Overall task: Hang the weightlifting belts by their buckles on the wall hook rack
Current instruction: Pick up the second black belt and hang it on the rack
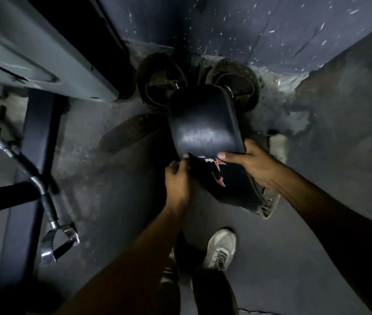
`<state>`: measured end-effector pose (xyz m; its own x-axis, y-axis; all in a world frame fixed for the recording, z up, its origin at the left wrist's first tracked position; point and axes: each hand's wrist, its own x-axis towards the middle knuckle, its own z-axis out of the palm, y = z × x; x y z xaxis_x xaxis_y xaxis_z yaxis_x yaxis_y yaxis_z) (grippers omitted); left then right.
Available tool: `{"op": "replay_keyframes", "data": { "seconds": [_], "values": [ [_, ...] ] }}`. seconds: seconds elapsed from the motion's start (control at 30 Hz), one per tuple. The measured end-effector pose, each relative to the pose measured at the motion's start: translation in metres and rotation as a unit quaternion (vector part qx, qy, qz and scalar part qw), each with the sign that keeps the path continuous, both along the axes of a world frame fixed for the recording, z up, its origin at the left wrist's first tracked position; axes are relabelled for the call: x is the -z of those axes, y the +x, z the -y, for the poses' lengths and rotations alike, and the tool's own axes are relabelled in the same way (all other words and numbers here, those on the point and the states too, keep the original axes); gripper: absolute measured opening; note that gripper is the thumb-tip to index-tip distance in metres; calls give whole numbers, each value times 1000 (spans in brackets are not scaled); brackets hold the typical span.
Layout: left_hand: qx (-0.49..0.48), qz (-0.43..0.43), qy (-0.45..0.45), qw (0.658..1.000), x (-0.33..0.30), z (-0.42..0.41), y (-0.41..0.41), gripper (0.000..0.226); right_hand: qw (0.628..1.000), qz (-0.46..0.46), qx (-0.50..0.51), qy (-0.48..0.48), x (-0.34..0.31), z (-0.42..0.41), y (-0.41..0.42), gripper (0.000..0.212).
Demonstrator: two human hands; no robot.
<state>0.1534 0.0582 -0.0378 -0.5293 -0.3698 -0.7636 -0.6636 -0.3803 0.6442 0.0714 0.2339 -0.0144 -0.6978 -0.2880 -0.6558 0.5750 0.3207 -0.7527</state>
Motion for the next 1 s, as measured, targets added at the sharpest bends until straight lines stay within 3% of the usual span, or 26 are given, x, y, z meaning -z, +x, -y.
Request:
{"op": "replay_keyframes", "data": {
  "seconds": [0.1, 0.2, 0.33, 0.43, 0.57, 0.7, 0.83, 0.9, 1.0],
  "values": [
    [-31, -38, 180, 982, -23, 21, -44, 53, 999, 25, 15, -38, -33, -20, 0, 55],
    [8, -62, 338, 939, -62, 40, -97, 69, 997, 32, -19, -60, -69, -29, 7, 46],
    [116, -88, 267, 952, -139, 45, -143, 39, 996, 31, -24, -79, -134, -37, 5, 40],
    [151, -152, 226, 950, -205, 41, -154, 42, 995, 39, 26, -89, -201, -39, -7, 40],
    [216, -223, 229, 923, -296, 25, -145, 50, 961, 74, 210, -164, -283, -39, -40, 65],
    [283, -271, 227, 891, -394, 8, -124, 56, 949, 65, 214, -222, -401, -29, -89, 78],
    [364, -313, 176, 860, -482, 4, -105, 55, 976, 31, 175, -127, -507, -15, -119, 53],
    [362, -313, 176, 860, -520, 11, -100, 54, 981, -2, 180, -71, -551, -8, -116, 42],
    [318, -287, 212, 878, -581, 24, -107, 37, 979, -93, 167, -76, -607, 3, -97, 16]
  ]
}}
